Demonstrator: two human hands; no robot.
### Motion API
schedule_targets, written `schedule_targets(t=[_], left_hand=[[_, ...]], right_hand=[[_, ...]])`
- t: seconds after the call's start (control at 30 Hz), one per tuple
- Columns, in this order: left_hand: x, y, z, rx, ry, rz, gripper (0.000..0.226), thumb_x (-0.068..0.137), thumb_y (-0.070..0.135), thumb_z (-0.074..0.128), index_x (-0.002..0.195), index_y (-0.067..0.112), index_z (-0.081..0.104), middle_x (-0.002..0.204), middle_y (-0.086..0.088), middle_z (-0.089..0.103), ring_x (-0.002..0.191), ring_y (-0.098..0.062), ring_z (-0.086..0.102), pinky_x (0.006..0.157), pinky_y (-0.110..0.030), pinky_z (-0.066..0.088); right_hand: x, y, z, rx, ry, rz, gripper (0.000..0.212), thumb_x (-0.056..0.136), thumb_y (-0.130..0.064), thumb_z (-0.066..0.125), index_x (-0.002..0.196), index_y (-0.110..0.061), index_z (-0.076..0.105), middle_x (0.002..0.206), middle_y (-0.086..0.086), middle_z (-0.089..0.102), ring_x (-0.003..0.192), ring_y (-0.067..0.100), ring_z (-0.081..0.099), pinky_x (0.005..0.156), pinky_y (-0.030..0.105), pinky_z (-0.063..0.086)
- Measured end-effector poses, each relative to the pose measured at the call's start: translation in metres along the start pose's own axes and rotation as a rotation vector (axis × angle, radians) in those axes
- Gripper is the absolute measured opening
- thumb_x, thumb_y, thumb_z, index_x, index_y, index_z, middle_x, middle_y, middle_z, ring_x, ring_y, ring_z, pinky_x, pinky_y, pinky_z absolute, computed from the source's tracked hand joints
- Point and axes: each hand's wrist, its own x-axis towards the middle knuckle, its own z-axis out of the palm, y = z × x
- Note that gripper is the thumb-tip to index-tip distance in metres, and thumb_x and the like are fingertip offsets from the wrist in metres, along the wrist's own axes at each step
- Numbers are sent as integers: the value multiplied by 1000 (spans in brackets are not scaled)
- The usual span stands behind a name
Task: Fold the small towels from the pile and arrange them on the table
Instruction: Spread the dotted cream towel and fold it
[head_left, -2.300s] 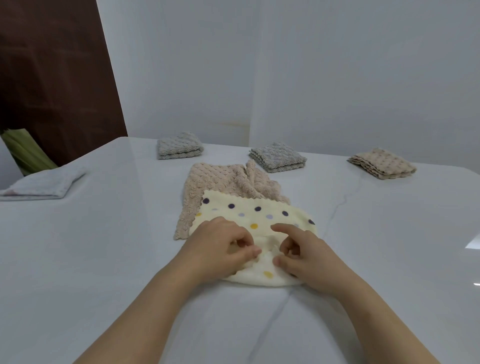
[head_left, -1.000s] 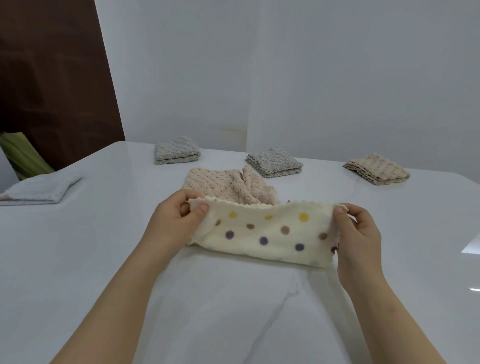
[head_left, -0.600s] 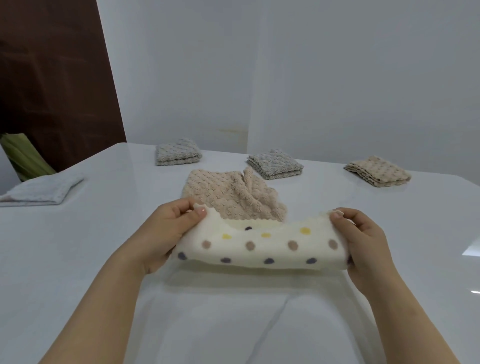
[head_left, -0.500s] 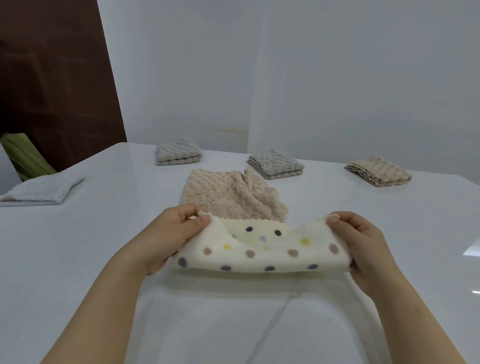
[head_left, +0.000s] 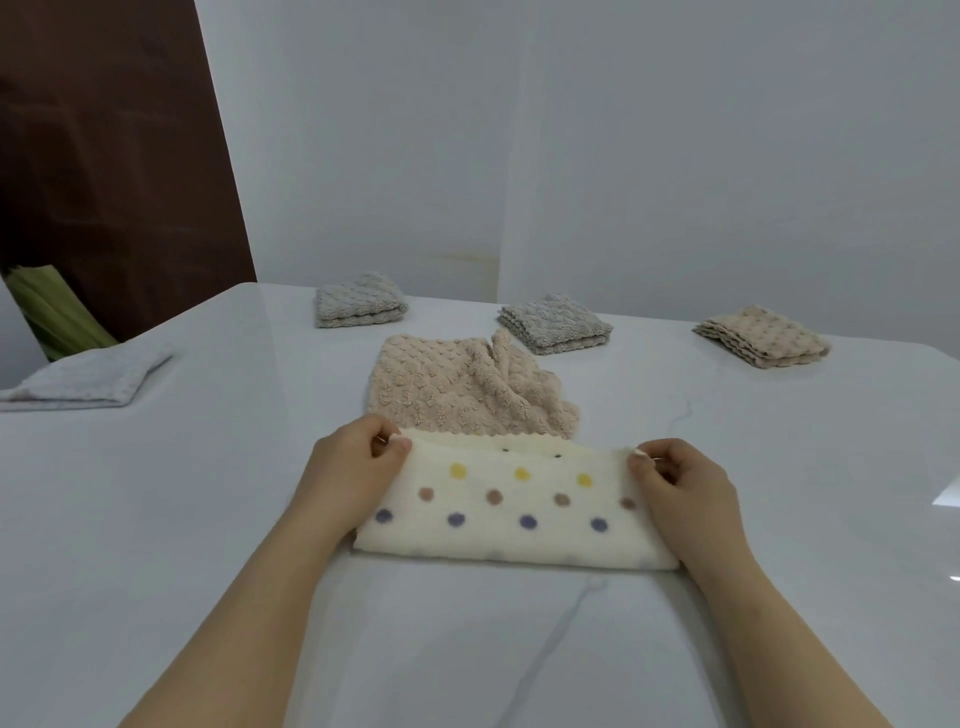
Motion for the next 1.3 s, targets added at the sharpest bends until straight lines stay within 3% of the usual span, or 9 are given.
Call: schedule_targets(t=[0.1, 0.27, 0.5, 0.63, 0.7, 0.8, 0.93, 1.17, 1.3], left_hand=[[0, -3, 7, 102, 63, 51, 14, 91, 27, 50, 85, 19, 60, 85, 3, 58, 66, -19, 57, 64, -30, 52], [6, -9, 15, 372, 61, 86, 13, 90, 29, 49, 91, 22, 60, 102, 3, 61, 99, -22, 52, 68, -29, 36], [3, -3, 14, 386, 164, 175, 5, 84, 23, 60, 87, 21, 65, 88, 1, 67, 99, -23, 52, 80, -31, 36], [-4, 8, 11, 234, 268, 300, 4, 83, 13, 62, 83, 15, 66, 85, 1, 67, 91, -23, 56, 73, -30, 37], [-10, 14, 12, 77, 226, 295, 7, 83, 12, 63, 79, 17, 63, 79, 7, 63, 84, -17, 57, 70, -33, 44], [-20, 22, 19, -153, 138, 245, 15, 82, 11, 65, 71, 20, 59, 72, 13, 59, 69, 0, 56, 63, -36, 53], [-33, 39, 35, -307, 97, 207, 22, 82, 11, 65, 68, 24, 56, 73, 13, 59, 63, 7, 52, 54, -5, 41], [-43, 63, 82, -389, -114, 37, 19, 84, 14, 61, 69, 23, 54, 76, 6, 59, 74, -17, 54, 69, -31, 45], [-53, 68, 106, -327, -152, 87, 17, 85, 16, 62, 72, 24, 55, 81, 5, 56, 62, -10, 46, 45, -17, 42]], right_hand=[[1, 4, 6, -198, -77, -57, 9, 89, -16, 53, 85, -21, 60, 76, -5, 65, 86, 21, 57, 66, 29, 37], [5, 7, 11, -594, -103, -53, 24, 89, -22, 49, 111, -20, 58, 109, 1, 62, 108, 27, 46, 78, 31, 34], [2, 4, 16, -430, -135, -122, 21, 86, -6, 48, 101, -13, 60, 86, 0, 59, 90, 23, 54, 72, 30, 38], [1, 2, 9, -194, -74, -123, 21, 86, 1, 45, 91, -15, 59, 90, 1, 60, 67, 11, 58, 60, 6, 36], [1, 3, 3, -116, -36, -92, 21, 87, 0, 46, 91, -15, 60, 93, 0, 61, 65, 6, 57, 60, 4, 36], [1, 10, -10, -66, -4, -43, 19, 87, -3, 48, 88, -16, 61, 91, -1, 63, 67, 6, 58, 59, 5, 36], [-1, 23, -40, -60, 31, 21, 18, 87, -5, 50, 83, -20, 61, 78, -8, 61, 80, 18, 57, 63, 12, 35], [-3, 48, -100, -189, 55, 87, 16, 84, -7, 55, 76, -19, 61, 71, -4, 64, 78, 17, 55, 60, 17, 35], [-2, 60, -104, -288, 97, 128, 10, 83, -12, 52, 82, -18, 60, 85, -1, 62, 84, 22, 54, 64, 30, 36]])
